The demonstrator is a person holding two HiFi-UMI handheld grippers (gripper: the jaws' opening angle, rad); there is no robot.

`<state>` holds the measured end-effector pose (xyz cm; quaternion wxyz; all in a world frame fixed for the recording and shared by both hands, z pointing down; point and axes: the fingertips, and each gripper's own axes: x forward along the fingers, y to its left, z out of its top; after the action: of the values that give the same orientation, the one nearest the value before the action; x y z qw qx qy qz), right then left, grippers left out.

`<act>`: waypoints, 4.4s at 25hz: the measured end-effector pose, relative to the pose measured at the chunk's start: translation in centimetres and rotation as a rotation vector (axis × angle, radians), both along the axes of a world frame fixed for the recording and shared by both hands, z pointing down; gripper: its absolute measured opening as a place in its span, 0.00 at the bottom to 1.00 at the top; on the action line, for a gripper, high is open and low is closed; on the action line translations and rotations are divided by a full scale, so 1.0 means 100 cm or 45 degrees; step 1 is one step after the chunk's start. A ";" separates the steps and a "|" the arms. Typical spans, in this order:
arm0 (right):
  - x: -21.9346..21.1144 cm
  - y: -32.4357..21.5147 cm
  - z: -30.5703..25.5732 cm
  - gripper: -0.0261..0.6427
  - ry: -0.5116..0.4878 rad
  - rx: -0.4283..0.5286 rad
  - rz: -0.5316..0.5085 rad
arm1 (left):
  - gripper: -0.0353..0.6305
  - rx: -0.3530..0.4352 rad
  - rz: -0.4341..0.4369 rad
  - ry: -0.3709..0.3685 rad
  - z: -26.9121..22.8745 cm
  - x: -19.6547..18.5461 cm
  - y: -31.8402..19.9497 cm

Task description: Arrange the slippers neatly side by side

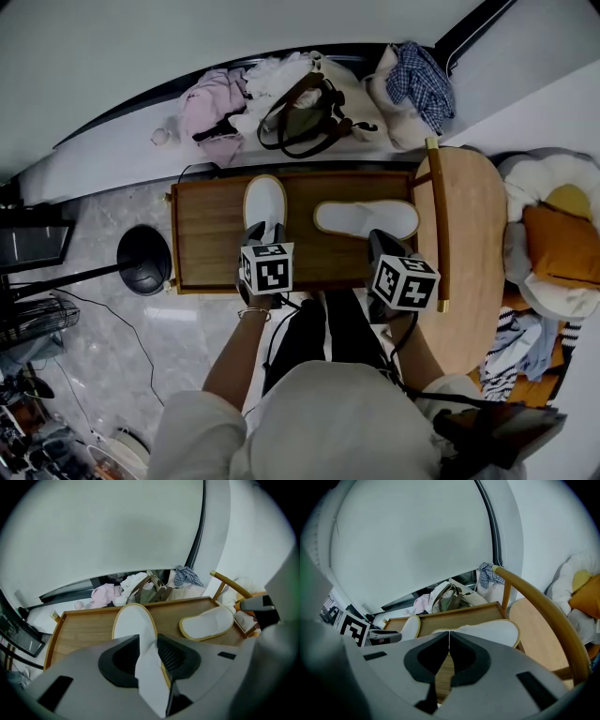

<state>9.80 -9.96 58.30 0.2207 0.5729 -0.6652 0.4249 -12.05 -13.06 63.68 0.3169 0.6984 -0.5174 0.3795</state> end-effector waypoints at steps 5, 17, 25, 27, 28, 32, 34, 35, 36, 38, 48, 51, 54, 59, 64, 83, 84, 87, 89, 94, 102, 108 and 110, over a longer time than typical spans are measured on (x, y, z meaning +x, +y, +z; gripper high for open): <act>-0.001 -0.003 -0.010 0.09 0.008 0.025 -0.017 | 0.26 0.030 -0.018 0.028 -0.015 -0.001 0.000; 0.011 -0.014 -0.063 0.09 0.055 0.158 -0.023 | 0.26 0.194 0.008 0.143 -0.077 0.022 -0.014; 0.044 -0.014 -0.087 0.09 0.087 0.218 0.078 | 0.26 0.227 0.133 0.211 -0.092 0.060 -0.022; 0.057 -0.012 -0.091 0.09 0.092 0.223 0.123 | 0.26 0.224 0.177 0.226 -0.093 0.073 -0.023; 0.064 -0.011 -0.093 0.09 0.094 0.225 0.147 | 0.26 0.222 0.198 0.231 -0.094 0.079 -0.024; 0.095 -0.007 -0.099 0.09 0.114 0.232 0.239 | 0.26 0.212 0.274 0.250 -0.097 0.104 -0.027; 0.111 -0.002 -0.100 0.09 0.119 0.235 0.292 | 0.26 0.211 0.320 0.263 -0.097 0.119 -0.026; 0.119 0.001 -0.101 0.09 0.121 0.238 0.321 | 0.26 0.213 0.346 0.270 -0.097 0.127 -0.027; 0.126 0.004 -0.102 0.09 0.123 0.242 0.349 | 0.26 0.215 0.371 0.274 -0.097 0.134 -0.027; 0.141 0.010 -0.103 0.09 0.128 0.246 0.397 | 0.26 0.214 0.417 0.280 -0.099 0.148 -0.027; 0.193 0.048 -0.086 0.09 0.134 0.197 0.600 | 0.26 0.144 0.635 0.302 -0.083 0.205 -0.012; 0.206 0.058 -0.077 0.09 0.136 0.169 0.643 | 0.26 0.104 0.703 0.292 -0.072 0.215 -0.004; 0.217 0.064 -0.067 0.09 0.138 0.134 0.667 | 0.26 0.066 0.756 0.277 -0.062 0.222 0.001; 0.229 0.062 -0.052 0.09 0.131 0.090 0.680 | 0.26 0.027 0.833 0.239 -0.046 0.233 0.001; 0.238 0.054 -0.041 0.09 0.135 0.050 0.663 | 0.26 -0.030 0.901 0.206 -0.029 0.241 -0.005; 0.250 0.045 -0.019 0.09 0.117 -0.040 0.668 | 0.17 -0.215 1.029 0.088 0.011 0.238 0.000; 0.249 0.045 -0.018 0.09 0.117 -0.042 0.667 | 0.15 -0.216 1.024 0.082 0.011 0.237 0.000; 0.247 0.046 -0.018 0.09 0.113 -0.043 0.661 | 0.10 -0.207 1.003 0.079 0.010 0.233 0.001; 0.247 0.047 -0.019 0.09 0.112 -0.042 0.653 | 0.09 -0.195 0.978 0.091 0.009 0.231 0.000; 0.245 0.045 -0.019 0.09 0.115 -0.034 0.633 | 0.09 -0.171 0.890 0.125 0.004 0.224 -0.006; 0.235 0.032 -0.033 0.09 0.129 0.003 0.550 | 0.09 -0.155 0.673 0.176 -0.009 0.202 -0.014; 0.224 0.017 -0.052 0.09 0.143 0.065 0.462 | 0.09 -0.080 0.530 0.215 -0.028 0.187 -0.022; 0.216 0.011 -0.059 0.09 0.141 0.088 0.429 | 0.09 -0.056 0.481 0.235 -0.037 0.182 -0.023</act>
<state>31.40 -8.81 52.37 0.1629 0.7060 -0.5609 0.4005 6.15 -15.34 59.99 0.3013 0.8078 -0.3376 0.3779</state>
